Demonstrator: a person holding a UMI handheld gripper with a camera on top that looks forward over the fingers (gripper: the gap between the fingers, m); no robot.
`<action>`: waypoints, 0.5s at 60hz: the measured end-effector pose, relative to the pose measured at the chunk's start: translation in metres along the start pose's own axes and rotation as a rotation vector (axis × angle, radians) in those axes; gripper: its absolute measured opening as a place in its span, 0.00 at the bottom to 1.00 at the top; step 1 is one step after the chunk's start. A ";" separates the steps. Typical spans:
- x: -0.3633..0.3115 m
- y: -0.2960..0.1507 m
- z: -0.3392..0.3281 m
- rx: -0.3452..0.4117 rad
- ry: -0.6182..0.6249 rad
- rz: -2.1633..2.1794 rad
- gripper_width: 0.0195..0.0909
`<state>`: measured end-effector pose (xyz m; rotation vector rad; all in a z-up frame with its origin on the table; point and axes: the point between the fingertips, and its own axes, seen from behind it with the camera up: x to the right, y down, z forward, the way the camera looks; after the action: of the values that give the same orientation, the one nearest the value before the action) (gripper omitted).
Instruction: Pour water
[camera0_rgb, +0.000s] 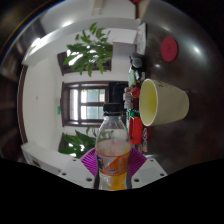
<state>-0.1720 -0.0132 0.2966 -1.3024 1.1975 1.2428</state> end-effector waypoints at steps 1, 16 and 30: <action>-0.004 0.001 -0.001 0.004 -0.004 0.028 0.23; -0.037 0.009 -0.006 0.047 -0.032 0.436 0.24; -0.040 0.016 -0.020 0.061 -0.022 0.514 0.24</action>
<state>-0.1869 -0.0324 0.3369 -0.9588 1.6028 1.5586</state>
